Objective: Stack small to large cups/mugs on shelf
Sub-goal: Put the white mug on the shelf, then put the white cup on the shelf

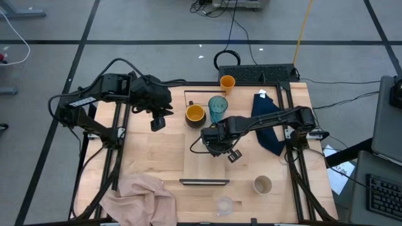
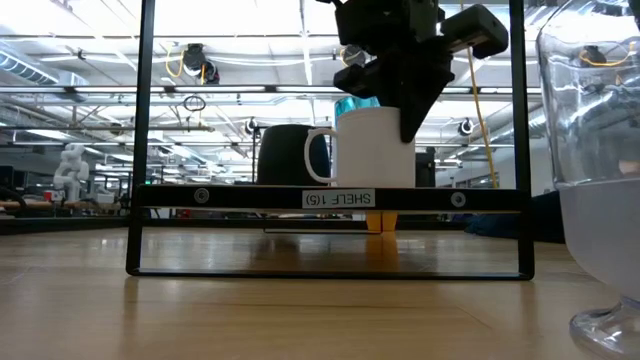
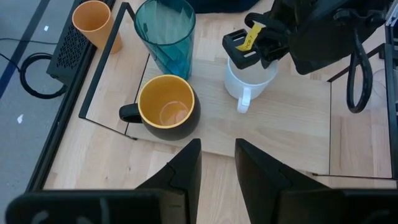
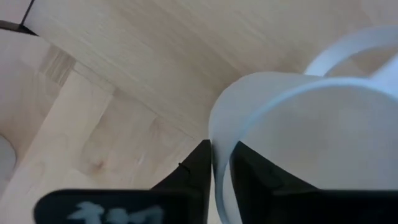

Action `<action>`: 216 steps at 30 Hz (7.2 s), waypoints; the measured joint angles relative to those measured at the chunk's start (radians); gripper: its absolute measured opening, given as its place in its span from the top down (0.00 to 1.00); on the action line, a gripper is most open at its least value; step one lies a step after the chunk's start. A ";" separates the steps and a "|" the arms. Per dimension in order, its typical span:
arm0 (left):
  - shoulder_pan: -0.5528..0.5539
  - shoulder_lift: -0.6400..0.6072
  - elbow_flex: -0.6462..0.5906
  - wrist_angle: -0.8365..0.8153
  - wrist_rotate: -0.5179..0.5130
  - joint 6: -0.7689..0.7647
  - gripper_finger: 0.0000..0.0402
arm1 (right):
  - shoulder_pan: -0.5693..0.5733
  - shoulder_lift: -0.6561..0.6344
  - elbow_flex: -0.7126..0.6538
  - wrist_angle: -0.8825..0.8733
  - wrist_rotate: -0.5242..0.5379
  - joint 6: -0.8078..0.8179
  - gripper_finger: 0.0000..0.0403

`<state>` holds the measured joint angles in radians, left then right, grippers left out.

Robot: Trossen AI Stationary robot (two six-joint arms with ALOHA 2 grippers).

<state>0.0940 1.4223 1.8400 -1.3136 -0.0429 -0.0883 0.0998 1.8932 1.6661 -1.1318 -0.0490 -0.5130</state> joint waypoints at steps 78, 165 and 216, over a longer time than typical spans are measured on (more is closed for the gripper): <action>0.000 0.000 0.000 0.017 -0.011 0.080 0.75 | 0.431 -0.342 -0.066 -0.049 -0.086 1.302 0.62; 0.000 0.001 -0.001 0.080 -0.010 0.058 0.75 | 0.483 -0.523 -0.668 0.212 -0.142 1.411 0.98; -0.105 0.309 -0.001 0.333 0.703 -0.554 0.17 | 0.044 -0.921 -0.667 0.833 -0.201 1.089 1.00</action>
<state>-0.0105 1.7314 1.8393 -0.9804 0.6598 -0.6419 0.1440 0.9724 0.9989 -0.2989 -0.2496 0.5763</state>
